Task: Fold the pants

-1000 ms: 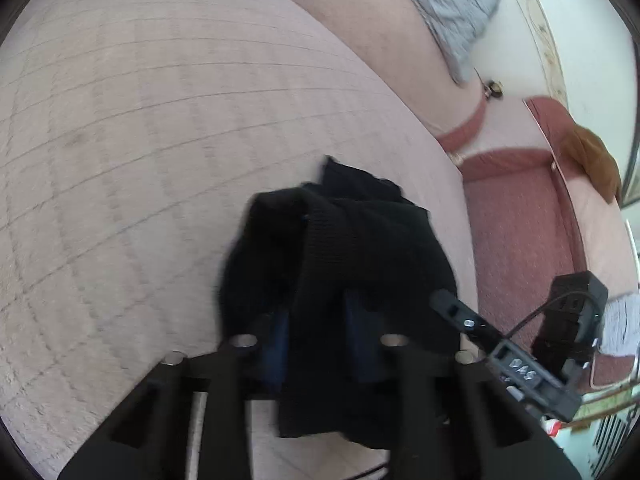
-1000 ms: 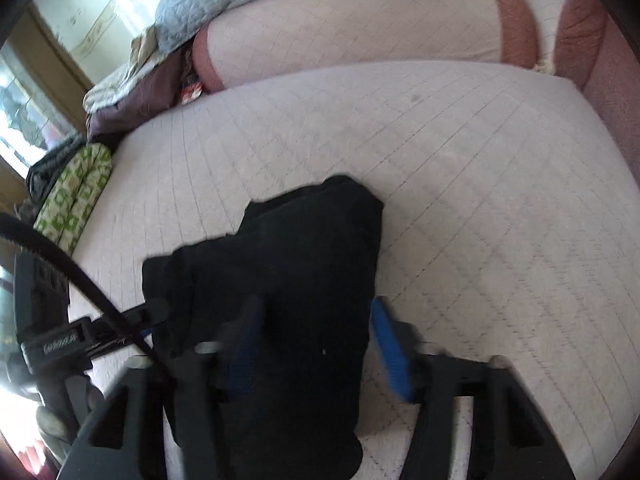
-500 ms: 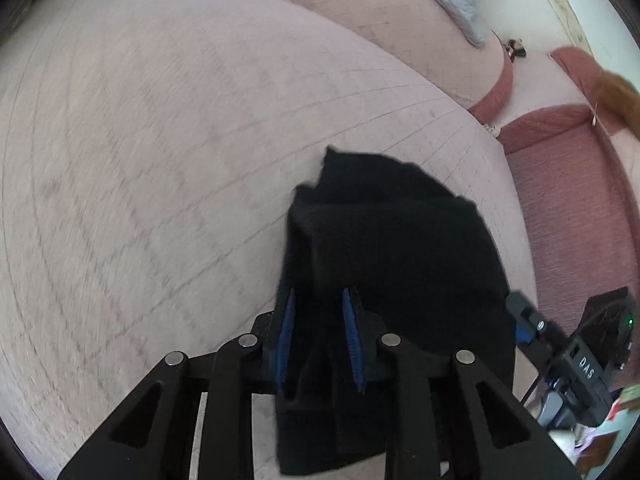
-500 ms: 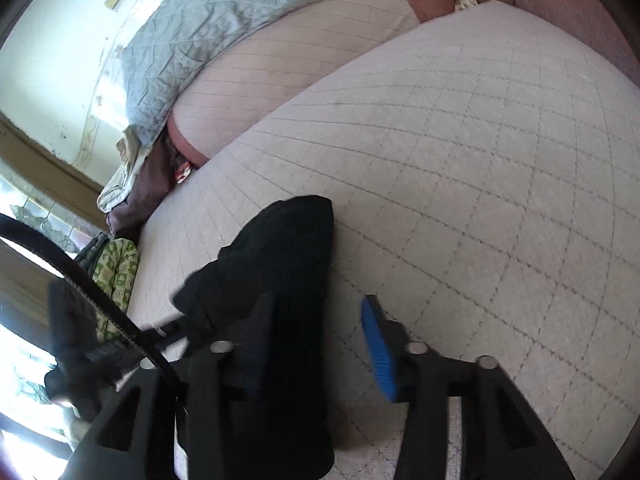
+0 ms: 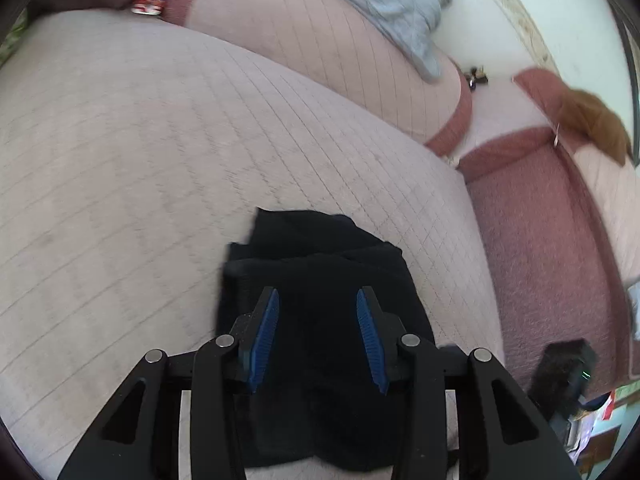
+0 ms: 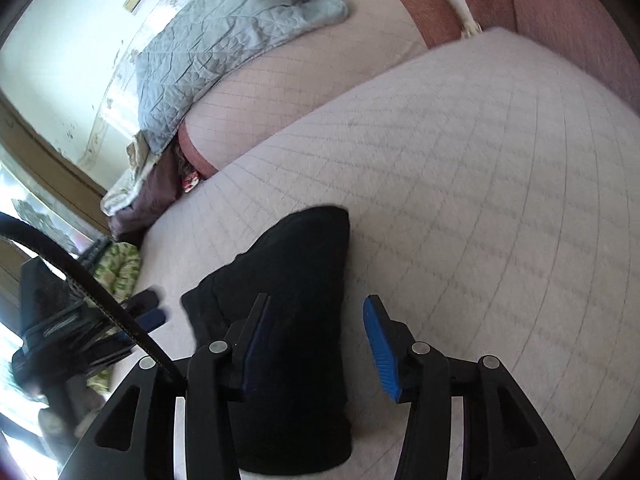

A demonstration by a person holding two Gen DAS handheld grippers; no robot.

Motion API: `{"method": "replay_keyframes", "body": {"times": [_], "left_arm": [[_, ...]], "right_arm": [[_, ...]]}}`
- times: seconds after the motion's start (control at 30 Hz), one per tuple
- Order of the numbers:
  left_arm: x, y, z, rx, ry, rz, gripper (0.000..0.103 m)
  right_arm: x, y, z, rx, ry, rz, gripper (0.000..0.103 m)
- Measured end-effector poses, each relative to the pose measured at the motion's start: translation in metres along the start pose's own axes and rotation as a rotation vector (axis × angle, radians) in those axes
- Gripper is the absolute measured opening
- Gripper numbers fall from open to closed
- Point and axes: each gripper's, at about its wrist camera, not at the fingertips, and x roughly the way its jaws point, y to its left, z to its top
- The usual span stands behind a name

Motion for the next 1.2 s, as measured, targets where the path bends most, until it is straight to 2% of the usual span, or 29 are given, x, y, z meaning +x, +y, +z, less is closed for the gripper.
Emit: {"method": "replay_keyframes", "body": {"times": [0.1,0.23,0.37,0.4,0.47,0.53,0.6,0.67,0.73,0.8,0.87,0.9,0.97,1.03,1.13,1.2], "left_arm": [[0.033,0.008,0.006,0.016,0.033,0.098,0.039],[0.052,0.021,0.011,-0.001,0.044,0.115,0.039],[0.054,0.013,0.014,0.031,0.062,0.131,0.040],[0.049,0.013,0.015,0.018,0.073,0.116,0.040],[0.032,0.016,0.014,-0.016,0.064,0.081,0.040],[0.015,0.017,0.009,-0.035,0.045,0.050,0.043],[0.001,0.019,0.001,-0.043,0.028,0.040,0.044],[-0.009,0.021,-0.009,-0.034,0.016,0.050,0.044],[-0.020,0.021,-0.021,-0.007,-0.008,0.092,0.044],[-0.030,0.024,-0.030,0.005,-0.032,0.124,0.044],[-0.038,0.028,-0.039,-0.010,-0.049,0.140,0.045],[-0.041,0.030,-0.042,-0.017,-0.055,0.142,0.045],[-0.049,0.032,-0.051,-0.027,-0.070,0.152,0.045],[-0.057,0.031,-0.059,-0.024,-0.086,0.172,0.046],[-0.070,0.027,-0.074,-0.009,-0.117,0.218,0.048],[-0.075,0.021,-0.082,0.019,-0.138,0.285,0.051]], "right_arm": [[-0.002,0.004,-0.006,-0.011,-0.004,0.002,0.052],[0.014,0.001,-0.012,0.001,0.058,-0.018,0.054],[0.030,-0.014,-0.011,0.073,0.104,-0.015,0.073],[0.029,-0.017,-0.010,0.095,0.102,-0.002,0.073],[0.018,-0.018,-0.009,0.111,0.055,0.011,0.070],[0.000,-0.011,-0.008,0.072,-0.023,0.002,0.065],[-0.021,0.005,-0.009,0.006,-0.106,0.062,0.054],[-0.031,0.021,-0.016,-0.072,-0.126,0.136,0.047],[-0.024,0.028,-0.027,-0.080,-0.066,0.190,0.047],[0.001,0.021,-0.045,-0.022,0.055,0.165,0.047],[0.018,0.010,-0.058,0.019,0.117,0.110,0.047],[0.020,0.009,-0.058,0.022,0.126,0.115,0.047],[0.015,0.011,-0.053,0.011,0.112,0.148,0.048],[0.002,0.012,-0.049,0.003,0.051,0.176,0.048],[-0.015,0.012,-0.047,-0.009,-0.026,0.132,0.050],[-0.024,0.009,-0.046,-0.011,-0.069,0.085,0.054]]}}
